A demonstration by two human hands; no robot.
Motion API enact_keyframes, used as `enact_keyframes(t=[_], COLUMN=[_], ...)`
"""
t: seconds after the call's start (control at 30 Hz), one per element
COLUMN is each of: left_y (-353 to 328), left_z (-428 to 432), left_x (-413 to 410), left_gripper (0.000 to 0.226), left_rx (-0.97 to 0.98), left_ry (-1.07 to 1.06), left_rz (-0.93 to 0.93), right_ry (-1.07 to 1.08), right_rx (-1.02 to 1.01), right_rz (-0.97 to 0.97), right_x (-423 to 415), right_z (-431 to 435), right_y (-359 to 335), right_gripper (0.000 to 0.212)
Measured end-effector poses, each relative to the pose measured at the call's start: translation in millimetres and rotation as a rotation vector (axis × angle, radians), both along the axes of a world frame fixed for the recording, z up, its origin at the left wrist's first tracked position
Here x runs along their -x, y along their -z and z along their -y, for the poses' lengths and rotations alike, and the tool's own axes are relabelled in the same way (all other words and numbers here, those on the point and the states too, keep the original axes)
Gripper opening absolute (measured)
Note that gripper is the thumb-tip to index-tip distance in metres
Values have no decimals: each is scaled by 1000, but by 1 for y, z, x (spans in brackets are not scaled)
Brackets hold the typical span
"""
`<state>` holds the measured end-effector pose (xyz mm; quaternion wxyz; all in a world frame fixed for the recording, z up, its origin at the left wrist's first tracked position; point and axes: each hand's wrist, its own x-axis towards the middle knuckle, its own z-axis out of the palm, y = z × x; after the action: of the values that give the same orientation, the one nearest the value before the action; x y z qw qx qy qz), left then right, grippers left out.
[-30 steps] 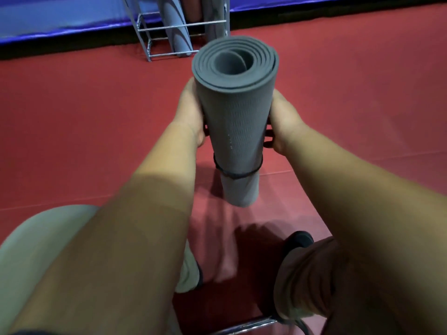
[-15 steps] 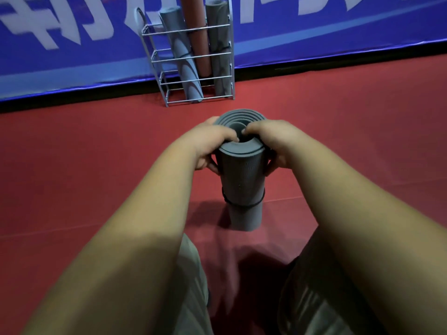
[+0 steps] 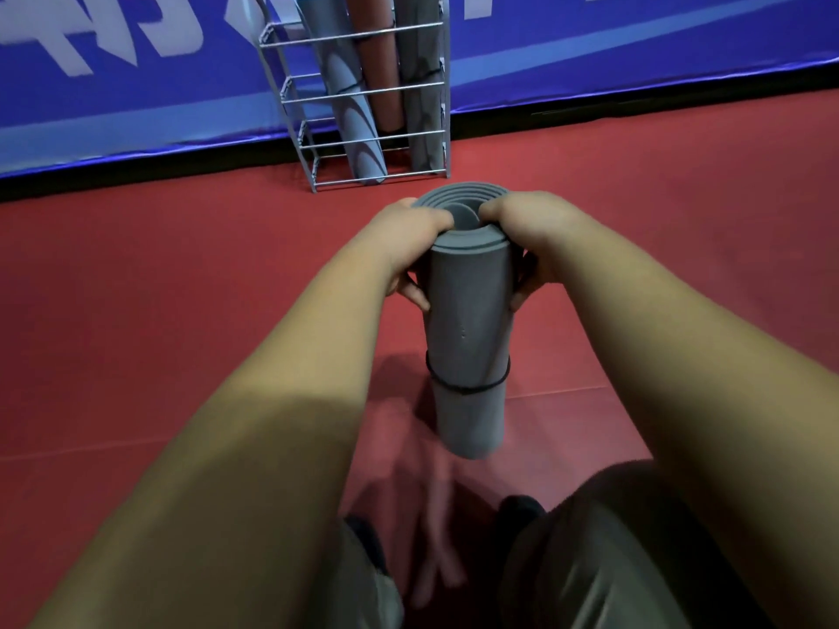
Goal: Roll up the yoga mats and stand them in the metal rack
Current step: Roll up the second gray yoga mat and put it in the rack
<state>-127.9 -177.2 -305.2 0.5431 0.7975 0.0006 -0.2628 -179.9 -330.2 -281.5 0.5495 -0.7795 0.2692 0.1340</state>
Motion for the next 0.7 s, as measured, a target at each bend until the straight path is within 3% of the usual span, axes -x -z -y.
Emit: enact_keyframes(t=[0.33,0.5,0.63,0.7], left_y=[13,12,0,-10], left_z=[34,29,20,15], left_x=[-170,-181,-163,-147], left_gripper=[38,36,57,50], left_rx=[-73,-50,-50,-73], left_ry=[-11,-65,-173,-197], left_rz=[-254,-312,-389,-397], right_ry=[-67,-17,-36,-32], right_rx=[-38,-45,-36,-55], right_rz=[-163,-239,-304,-307], right_x=[-169,-189,-181,-169], right_z=[33,30,20,15], right_y=[12,8,-2,-11], right_gripper=[24,20,28,22])
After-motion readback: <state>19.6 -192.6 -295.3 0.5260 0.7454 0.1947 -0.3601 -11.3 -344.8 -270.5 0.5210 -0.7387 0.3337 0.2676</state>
